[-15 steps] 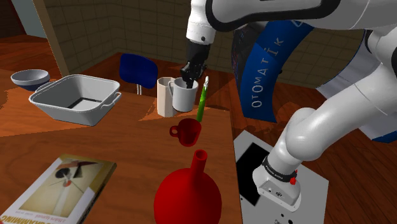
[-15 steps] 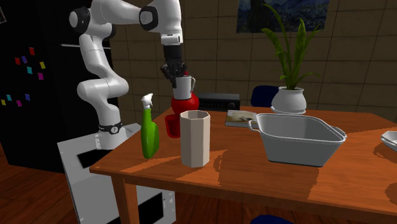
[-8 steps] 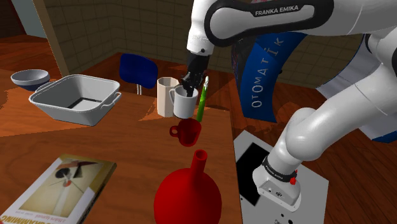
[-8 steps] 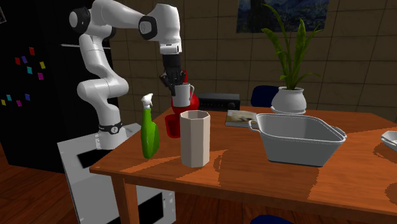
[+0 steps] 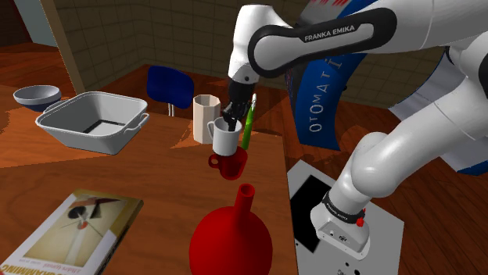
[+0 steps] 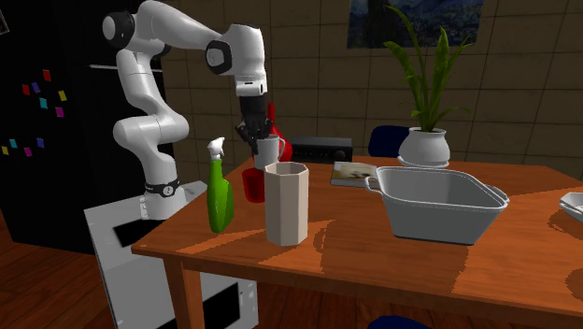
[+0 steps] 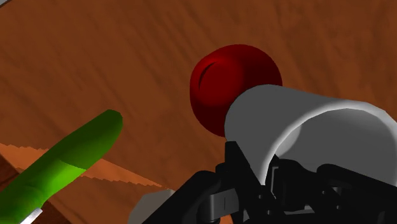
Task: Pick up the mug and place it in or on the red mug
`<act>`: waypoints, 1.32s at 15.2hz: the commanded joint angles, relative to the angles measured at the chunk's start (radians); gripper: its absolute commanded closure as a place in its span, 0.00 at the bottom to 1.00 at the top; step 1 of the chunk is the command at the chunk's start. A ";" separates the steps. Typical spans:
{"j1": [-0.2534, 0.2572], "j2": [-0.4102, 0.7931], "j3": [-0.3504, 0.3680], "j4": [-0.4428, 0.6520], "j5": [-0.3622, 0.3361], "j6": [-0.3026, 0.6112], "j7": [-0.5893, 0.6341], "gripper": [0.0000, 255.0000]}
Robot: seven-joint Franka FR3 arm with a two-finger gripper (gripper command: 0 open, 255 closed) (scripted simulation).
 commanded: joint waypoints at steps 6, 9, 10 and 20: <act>0.000 0.012 0.003 -0.028 0.002 0.040 -0.003 1.00; 0.000 0.012 0.003 -0.028 0.002 0.040 -0.003 1.00; 0.000 0.012 0.003 -0.027 0.001 0.040 -0.003 0.00; -0.005 -0.023 -0.014 0.071 -0.006 -0.094 -0.002 0.00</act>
